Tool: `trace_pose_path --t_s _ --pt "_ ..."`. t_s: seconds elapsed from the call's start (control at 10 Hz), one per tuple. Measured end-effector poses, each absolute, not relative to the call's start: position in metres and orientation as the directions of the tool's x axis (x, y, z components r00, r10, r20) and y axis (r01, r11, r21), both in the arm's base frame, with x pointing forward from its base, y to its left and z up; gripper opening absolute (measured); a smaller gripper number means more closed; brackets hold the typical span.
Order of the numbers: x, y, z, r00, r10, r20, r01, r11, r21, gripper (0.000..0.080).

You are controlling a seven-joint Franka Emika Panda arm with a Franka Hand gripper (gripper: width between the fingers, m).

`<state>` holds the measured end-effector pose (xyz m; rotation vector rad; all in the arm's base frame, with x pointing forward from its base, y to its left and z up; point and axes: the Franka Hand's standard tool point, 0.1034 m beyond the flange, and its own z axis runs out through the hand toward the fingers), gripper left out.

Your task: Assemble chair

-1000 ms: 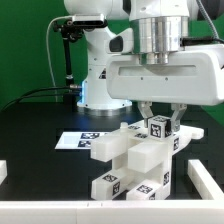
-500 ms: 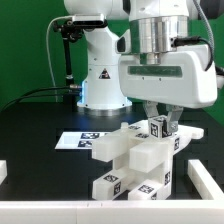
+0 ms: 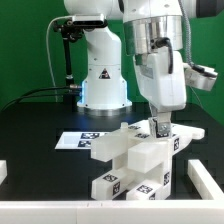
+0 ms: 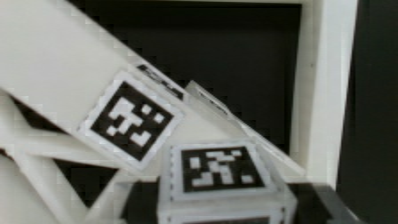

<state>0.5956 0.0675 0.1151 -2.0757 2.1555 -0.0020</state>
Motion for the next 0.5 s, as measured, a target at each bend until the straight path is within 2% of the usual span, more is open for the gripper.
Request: trace_pose_path --t_s 0.1,0.2,0.4,0.5 --pt "0.5956 0.0677 0.1151 -0.048 -0.993 -0.108 -0.993 0.059 -0.102 0.0284" --pt "0.5956 0.0672 0.1151 0.024 -0.995 -0.100 -0.994 -0.013 -0.110 0.0284" --pt "0.5969 0.0629 0.1156 0.359 -0.932 -0.056 -0.927 -0.349 -0.138 0.0572" --pt "0.5961 0.0651 0.1145 0.518 -0.855 -0.032 -0.849 -0.509 -0.143 0.0572"
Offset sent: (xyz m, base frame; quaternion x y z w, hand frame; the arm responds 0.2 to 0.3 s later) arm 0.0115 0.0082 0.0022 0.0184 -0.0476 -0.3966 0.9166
